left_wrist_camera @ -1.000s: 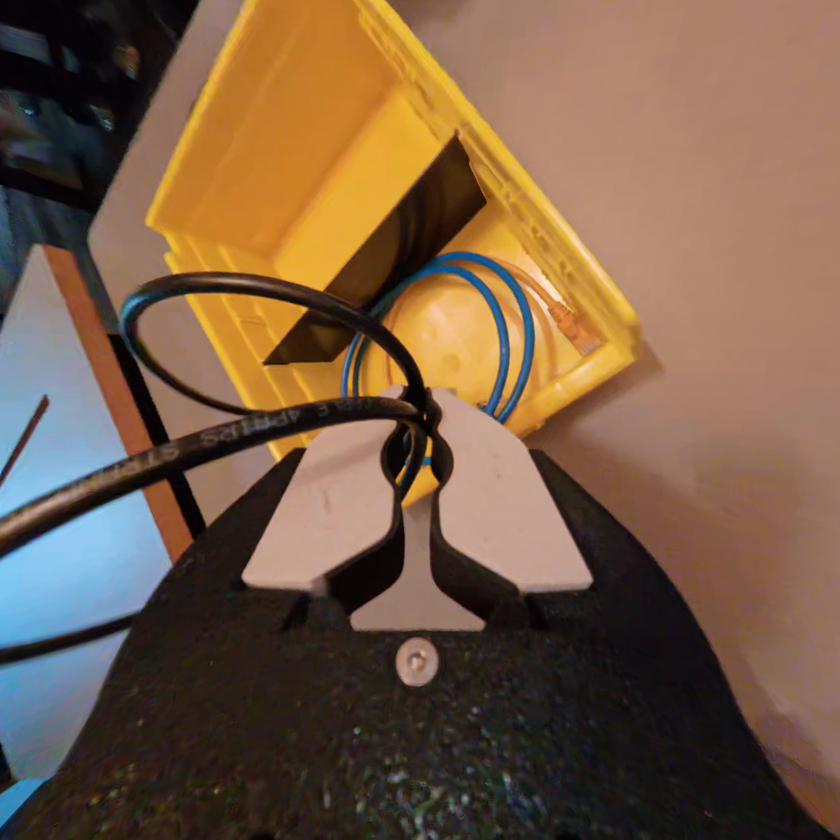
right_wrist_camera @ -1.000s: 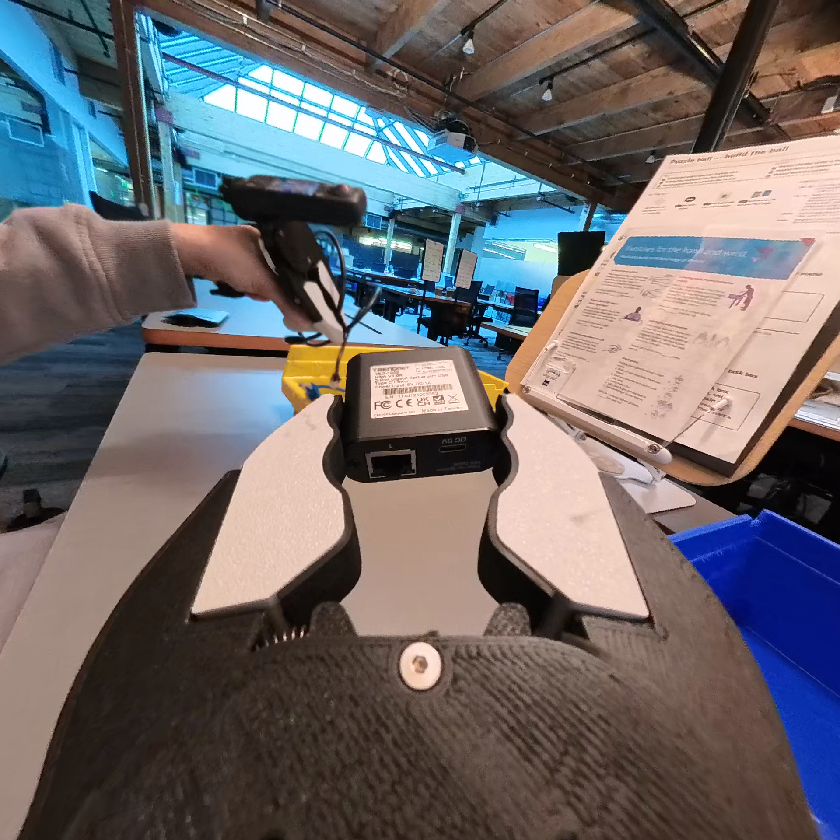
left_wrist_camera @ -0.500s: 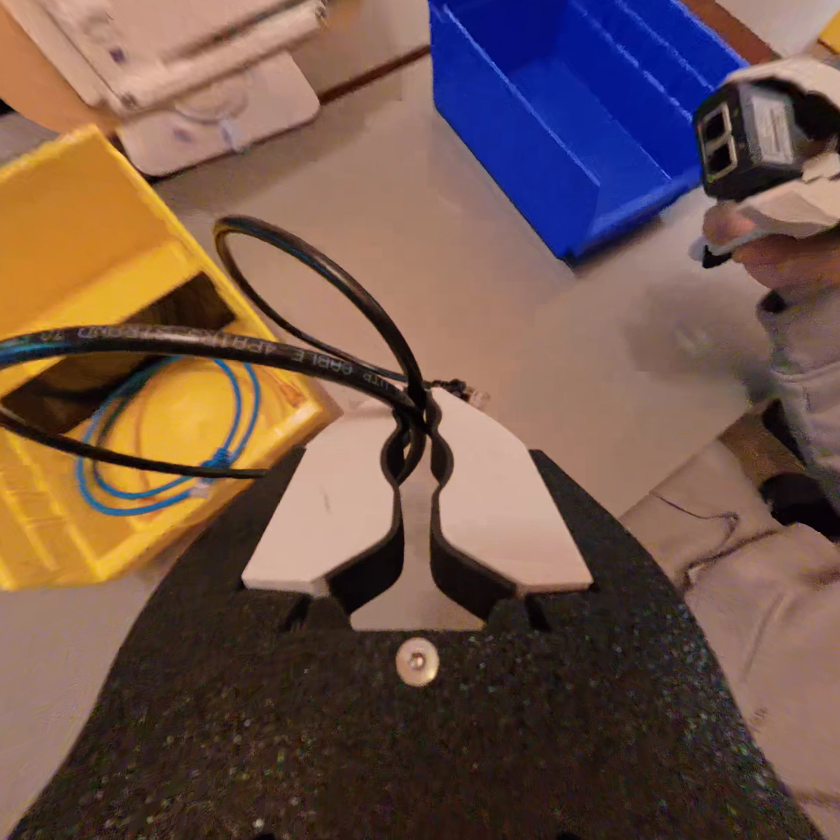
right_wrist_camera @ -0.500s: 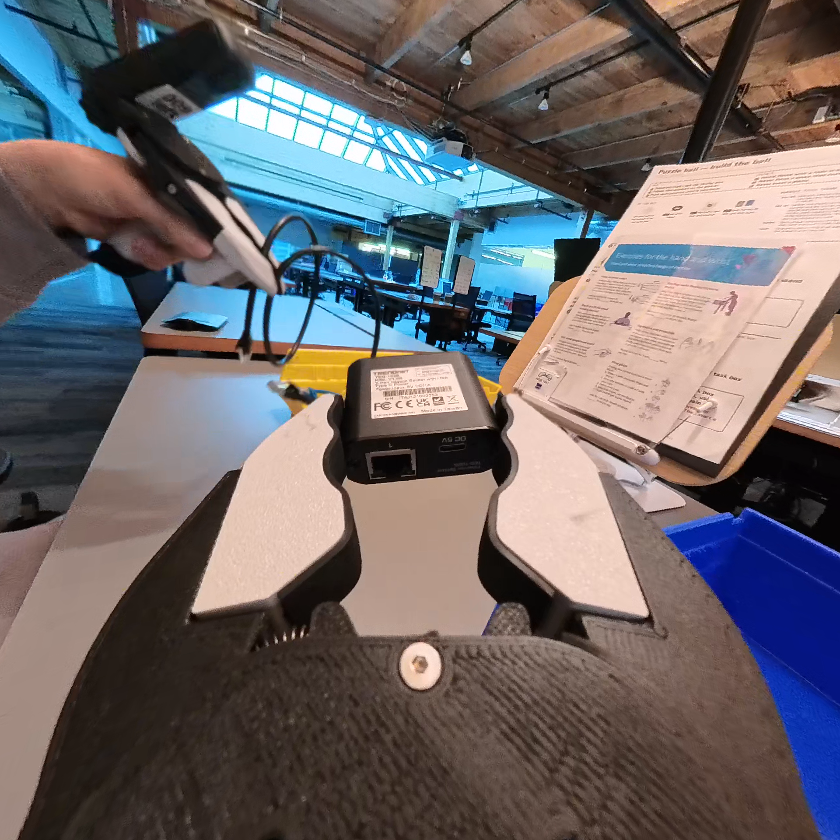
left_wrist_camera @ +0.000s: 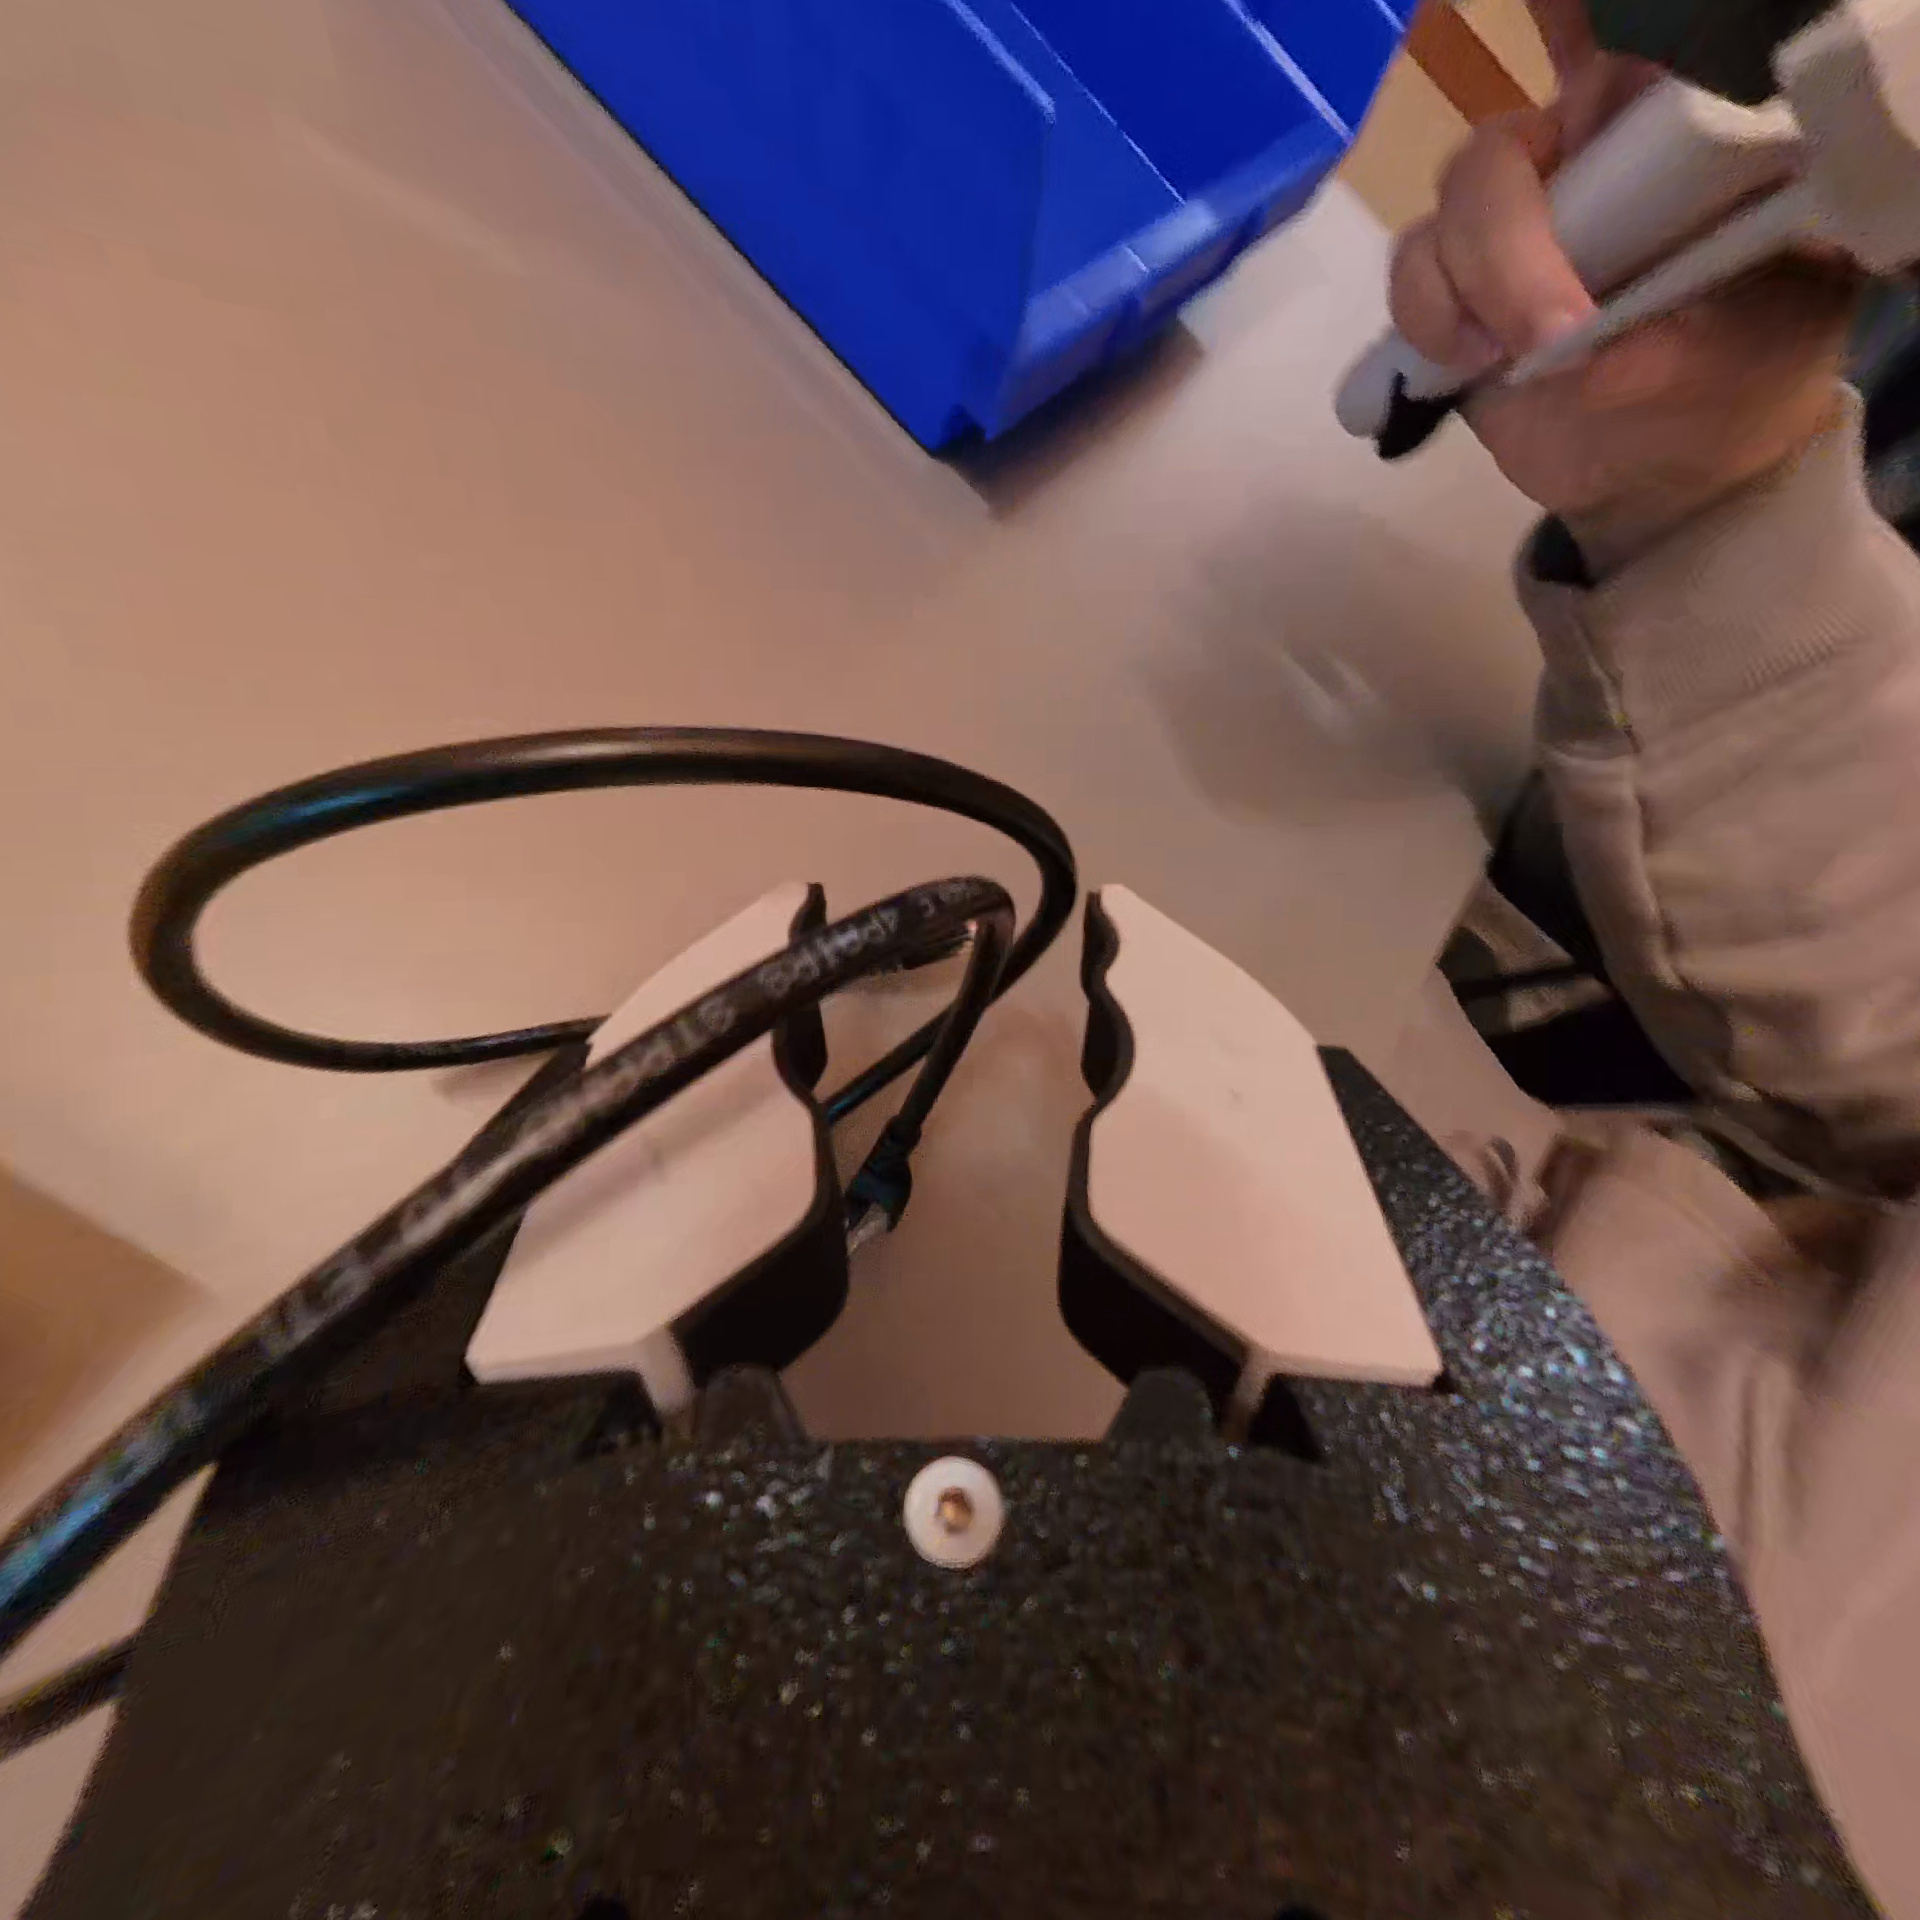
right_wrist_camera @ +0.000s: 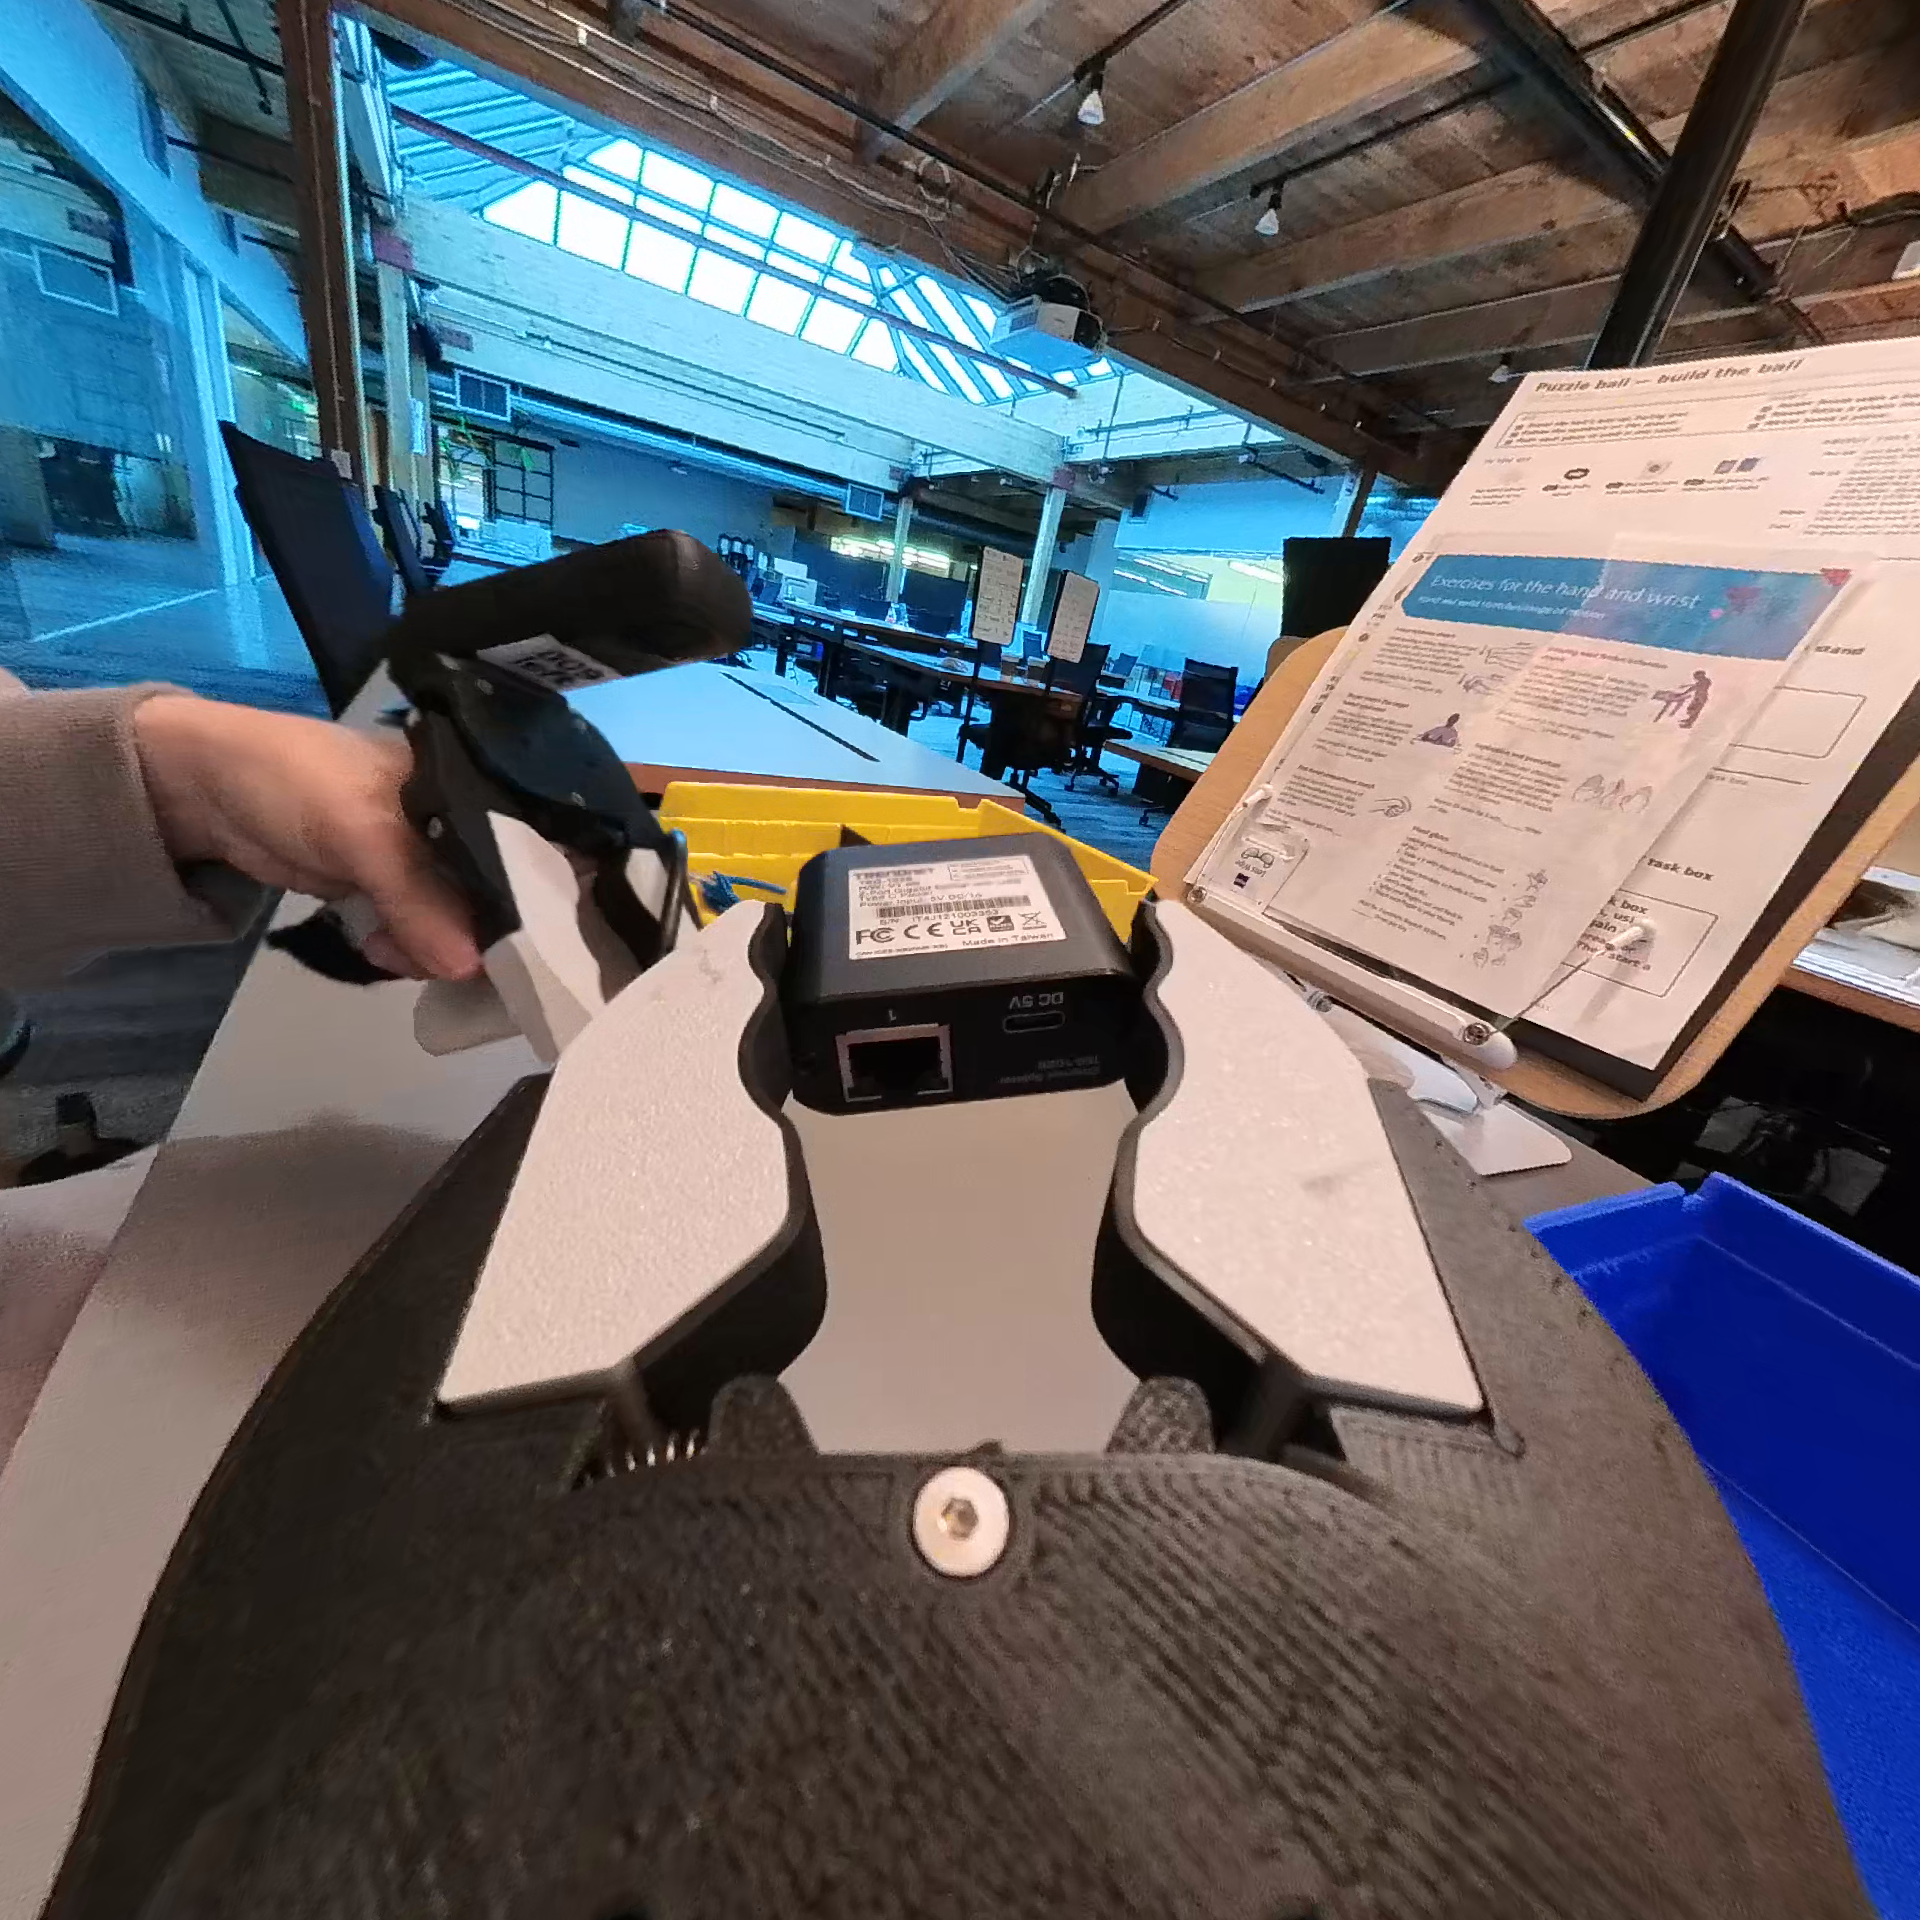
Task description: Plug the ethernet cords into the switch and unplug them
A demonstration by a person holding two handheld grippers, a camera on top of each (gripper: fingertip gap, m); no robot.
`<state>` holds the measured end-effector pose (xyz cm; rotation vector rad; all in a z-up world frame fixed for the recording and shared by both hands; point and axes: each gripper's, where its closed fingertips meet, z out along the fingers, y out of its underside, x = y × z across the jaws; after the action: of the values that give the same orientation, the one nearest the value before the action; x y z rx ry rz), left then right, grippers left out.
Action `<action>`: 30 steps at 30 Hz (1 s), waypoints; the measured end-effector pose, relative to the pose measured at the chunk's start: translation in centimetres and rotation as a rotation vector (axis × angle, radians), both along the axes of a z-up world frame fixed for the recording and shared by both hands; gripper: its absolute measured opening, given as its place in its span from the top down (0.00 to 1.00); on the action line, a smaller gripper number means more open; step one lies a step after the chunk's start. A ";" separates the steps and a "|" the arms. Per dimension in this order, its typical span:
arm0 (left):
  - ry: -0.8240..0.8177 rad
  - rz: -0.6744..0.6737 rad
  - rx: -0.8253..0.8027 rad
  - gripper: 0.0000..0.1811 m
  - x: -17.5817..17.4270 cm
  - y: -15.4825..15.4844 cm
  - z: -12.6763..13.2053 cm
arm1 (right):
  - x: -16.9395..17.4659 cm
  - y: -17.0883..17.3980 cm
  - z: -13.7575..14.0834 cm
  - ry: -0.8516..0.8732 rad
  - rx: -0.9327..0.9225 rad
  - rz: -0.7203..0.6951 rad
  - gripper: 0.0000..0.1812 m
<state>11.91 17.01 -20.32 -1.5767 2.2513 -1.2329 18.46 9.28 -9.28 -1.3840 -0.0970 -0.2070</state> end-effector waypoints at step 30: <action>0.037 -0.210 -0.174 0.68 4.9 -0.4 2.2 | 1.0 -0.8 -0.7 0.006 -0.016 -0.017 0.65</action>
<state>16.77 16.60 -18.10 -1.4568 2.4446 -1.5009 19.44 8.49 -10.01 -1.4020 -0.0824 -0.2167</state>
